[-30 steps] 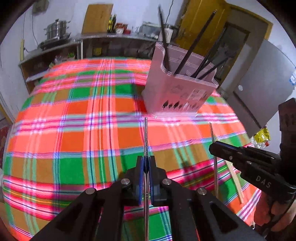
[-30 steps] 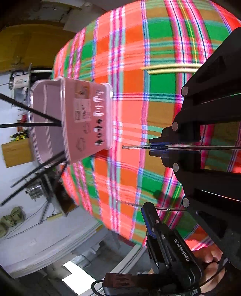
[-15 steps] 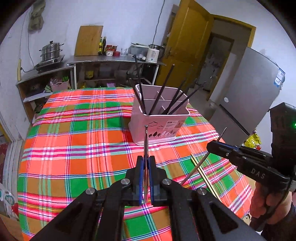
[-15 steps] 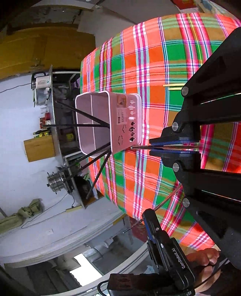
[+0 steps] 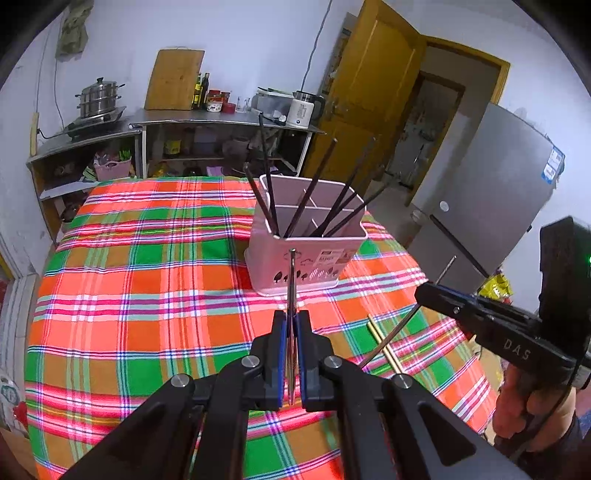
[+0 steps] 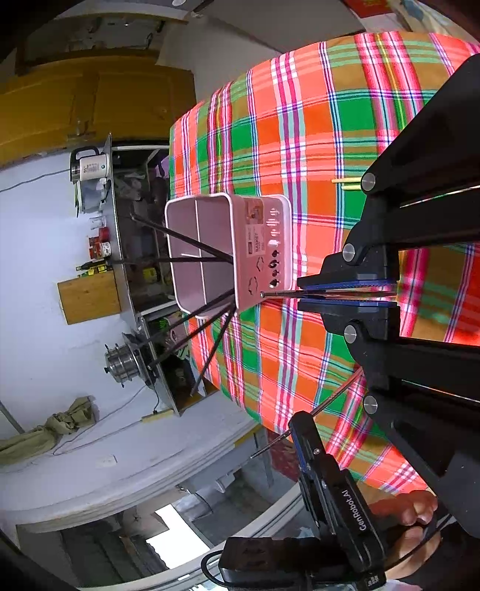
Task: Organize utensils
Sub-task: 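Carry the held metal utensils in both tools up over the pink basket, then lower the metal utensils into the pink basket and open both tools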
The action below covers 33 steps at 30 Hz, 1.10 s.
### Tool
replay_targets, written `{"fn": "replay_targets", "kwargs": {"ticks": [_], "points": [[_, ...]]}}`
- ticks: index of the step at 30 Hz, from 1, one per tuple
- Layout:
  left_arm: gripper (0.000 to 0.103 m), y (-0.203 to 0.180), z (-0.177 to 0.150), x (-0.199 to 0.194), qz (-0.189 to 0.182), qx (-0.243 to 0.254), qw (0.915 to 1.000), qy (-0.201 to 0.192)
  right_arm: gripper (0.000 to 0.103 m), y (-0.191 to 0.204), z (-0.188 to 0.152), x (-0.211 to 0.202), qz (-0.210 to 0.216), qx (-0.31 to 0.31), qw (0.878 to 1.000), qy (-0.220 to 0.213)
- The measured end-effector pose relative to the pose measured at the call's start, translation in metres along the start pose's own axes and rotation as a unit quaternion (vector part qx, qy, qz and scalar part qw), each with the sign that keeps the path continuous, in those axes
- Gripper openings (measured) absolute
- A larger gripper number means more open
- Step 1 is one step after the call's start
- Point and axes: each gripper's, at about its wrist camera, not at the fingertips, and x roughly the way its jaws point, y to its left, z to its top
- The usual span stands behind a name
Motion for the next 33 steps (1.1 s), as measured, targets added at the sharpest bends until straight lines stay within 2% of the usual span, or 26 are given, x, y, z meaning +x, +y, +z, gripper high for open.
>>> {"fn": "replay_targets", "kwargs": {"ticks": [9, 14, 20, 28, 33], "points": [[0.005, 0.007, 0.039, 0.019, -0.029, -0.038, 0.9988, -0.008, 0.004, -0.013, 0.024, -0.001, 0.001, 0.013, 1.0, -0.019], [0.005, 0.002, 0.069, 0.03, -0.04, -0.045, 0.9981, -0.013, 0.004, -0.017, 0.047, -0.002, 0.001, 0.009, 0.999, -0.036], [0.005, -0.006, 0.106, 0.029, -0.051, -0.04, 0.997, -0.041, 0.004, -0.017, 0.076, -0.006, 0.005, 0.007, 0.998, -0.064], [0.005, -0.007, 0.144, 0.034, -0.045, -0.035, 0.9962, -0.067, 0.004, -0.021, 0.11, -0.004, 0.014, 0.019, 0.995, -0.097], [0.005, -0.003, 0.152, 0.047, -0.037, -0.034, 0.9965, -0.067, 0.004, -0.023, 0.122, 0.005, 0.017, 0.025, 0.994, -0.106]]}}
